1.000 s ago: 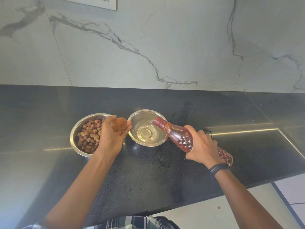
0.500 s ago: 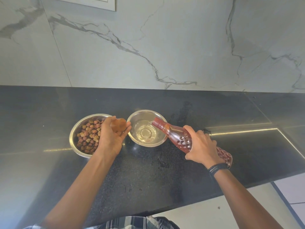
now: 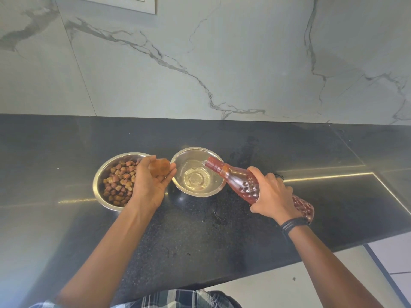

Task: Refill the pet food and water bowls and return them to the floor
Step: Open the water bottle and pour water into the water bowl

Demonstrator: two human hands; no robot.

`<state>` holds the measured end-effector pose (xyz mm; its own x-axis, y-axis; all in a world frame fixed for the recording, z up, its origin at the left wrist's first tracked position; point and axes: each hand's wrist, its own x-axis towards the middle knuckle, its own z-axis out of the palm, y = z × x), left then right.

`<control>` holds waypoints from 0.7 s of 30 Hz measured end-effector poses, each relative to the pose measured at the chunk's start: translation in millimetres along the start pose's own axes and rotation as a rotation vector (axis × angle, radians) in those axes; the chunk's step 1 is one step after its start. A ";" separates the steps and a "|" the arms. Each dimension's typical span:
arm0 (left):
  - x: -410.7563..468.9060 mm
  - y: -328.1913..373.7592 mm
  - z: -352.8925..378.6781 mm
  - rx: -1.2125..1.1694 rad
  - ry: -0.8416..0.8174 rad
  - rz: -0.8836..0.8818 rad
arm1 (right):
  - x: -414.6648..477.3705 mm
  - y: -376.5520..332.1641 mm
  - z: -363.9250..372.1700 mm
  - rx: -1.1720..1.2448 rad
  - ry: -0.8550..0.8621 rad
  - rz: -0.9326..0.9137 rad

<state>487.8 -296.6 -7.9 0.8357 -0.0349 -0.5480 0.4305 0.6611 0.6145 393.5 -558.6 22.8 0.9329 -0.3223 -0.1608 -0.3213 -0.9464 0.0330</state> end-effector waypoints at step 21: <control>-2.9 1.0 0.8 -0.020 0.011 -0.007 | 2.0 -0.8 1.8 -0.016 0.017 -0.010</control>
<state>486.0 -296.4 -5.2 0.8286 -0.0316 -0.5589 0.4299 0.6754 0.5992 395.3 -558.5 20.7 0.9389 -0.3125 -0.1446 -0.3089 -0.9499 0.0472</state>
